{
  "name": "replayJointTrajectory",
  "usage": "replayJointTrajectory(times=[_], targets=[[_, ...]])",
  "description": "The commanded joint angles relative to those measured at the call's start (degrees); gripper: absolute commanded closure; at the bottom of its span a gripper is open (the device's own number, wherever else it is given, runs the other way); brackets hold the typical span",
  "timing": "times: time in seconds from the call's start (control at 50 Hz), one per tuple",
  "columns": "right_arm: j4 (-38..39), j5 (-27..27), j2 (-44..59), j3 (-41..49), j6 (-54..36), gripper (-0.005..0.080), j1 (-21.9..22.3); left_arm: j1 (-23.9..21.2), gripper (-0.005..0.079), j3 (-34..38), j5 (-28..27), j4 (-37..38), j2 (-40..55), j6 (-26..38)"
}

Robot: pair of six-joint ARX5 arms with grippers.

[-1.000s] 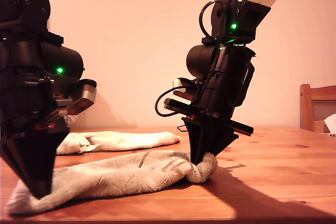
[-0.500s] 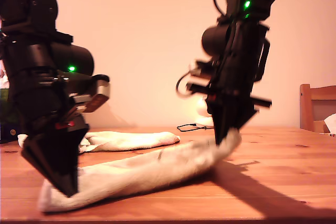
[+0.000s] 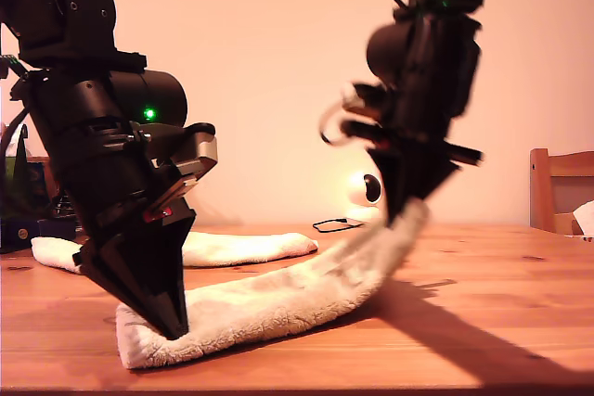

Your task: Fold the tea towel in front of you. After folding it, place it to the right side.

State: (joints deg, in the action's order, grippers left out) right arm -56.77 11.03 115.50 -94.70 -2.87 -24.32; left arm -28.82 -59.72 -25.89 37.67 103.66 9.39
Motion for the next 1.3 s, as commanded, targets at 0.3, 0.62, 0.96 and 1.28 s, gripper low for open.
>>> replayJointTrajectory(times=[0.3,0.62,0.96,1.28], targets=[[-0.9,4.1,-1.6,-0.8,3.1,0.0765,-9.9,-0.1,0.0761,1.3,2.0,-1.7,1.6,0.0],[-1.0,9.5,-1.6,-0.8,6.0,0.0765,-15.1,-0.1,0.0761,1.3,2.9,-2.5,1.6,0.0],[-0.2,13.0,-1.6,-0.8,8.5,0.0765,-17.0,-0.1,0.0761,1.3,3.0,-3.5,1.6,0.0],[1.4,15.8,-1.6,-1.2,9.3,0.0765,-17.3,0.4,0.0761,1.3,0.6,-4.2,0.9,0.0]])
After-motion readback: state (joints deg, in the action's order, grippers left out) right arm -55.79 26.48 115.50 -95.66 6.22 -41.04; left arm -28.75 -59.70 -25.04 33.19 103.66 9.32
